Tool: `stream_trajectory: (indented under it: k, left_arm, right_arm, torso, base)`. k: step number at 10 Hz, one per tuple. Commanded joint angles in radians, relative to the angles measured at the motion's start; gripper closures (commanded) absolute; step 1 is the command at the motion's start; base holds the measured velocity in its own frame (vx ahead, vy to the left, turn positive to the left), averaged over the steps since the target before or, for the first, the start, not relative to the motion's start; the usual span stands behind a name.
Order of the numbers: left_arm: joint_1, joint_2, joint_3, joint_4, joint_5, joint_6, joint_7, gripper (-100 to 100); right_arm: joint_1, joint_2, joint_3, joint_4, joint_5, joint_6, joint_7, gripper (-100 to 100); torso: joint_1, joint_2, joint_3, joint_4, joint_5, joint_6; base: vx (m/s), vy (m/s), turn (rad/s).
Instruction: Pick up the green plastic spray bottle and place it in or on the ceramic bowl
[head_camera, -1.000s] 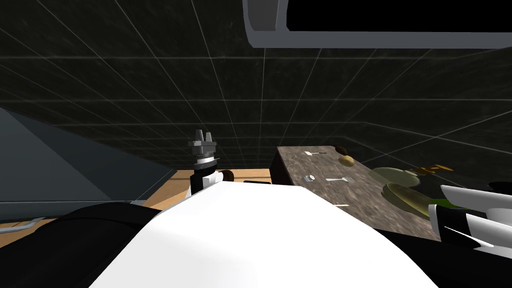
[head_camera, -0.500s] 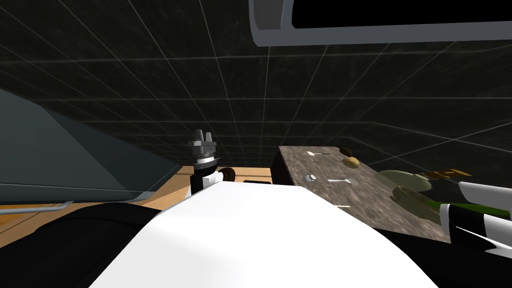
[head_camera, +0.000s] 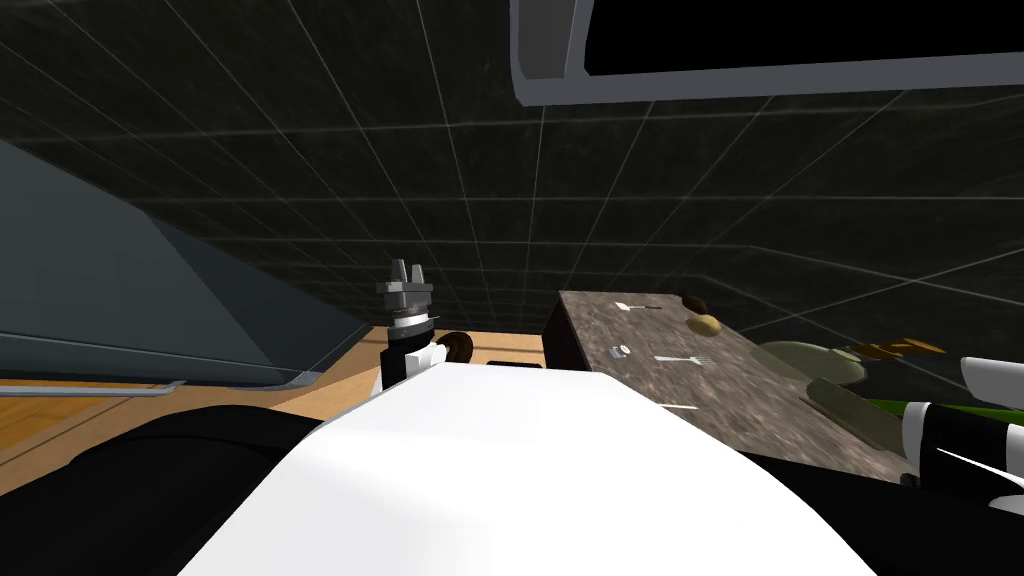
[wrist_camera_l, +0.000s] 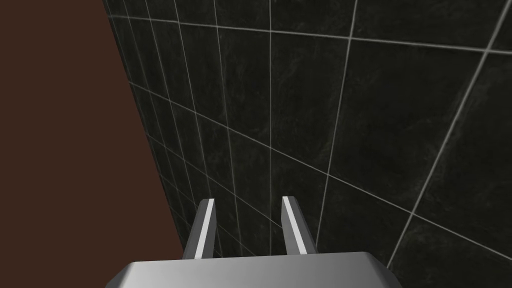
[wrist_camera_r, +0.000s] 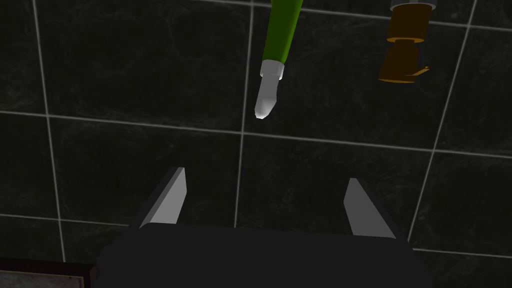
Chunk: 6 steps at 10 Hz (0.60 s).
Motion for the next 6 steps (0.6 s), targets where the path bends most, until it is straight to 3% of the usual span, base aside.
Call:
stream_trajectory:
  k: [1,6]
  left_arm:
    - [0.0,0.0,0.0,0.0,0.0,0.0,0.0,0]
    - [0.0,0.0,0.0,0.0,0.0,0.0,0.0,0]
  right_arm:
    - [0.0,0.0,0.0,0.0,0.0,0.0,0.0,0]
    - [0.0,0.0,0.0,0.0,0.0,0.0,0.0,0]
  torso:
    - [0.0,0.0,0.0,0.0,0.0,0.0]
    - [0.0,-0.002,-0.002,-0.001,0.0,0.0]
  base:
    - [0.0,0.0,0.0]
    - [0.0,0.0,0.0]
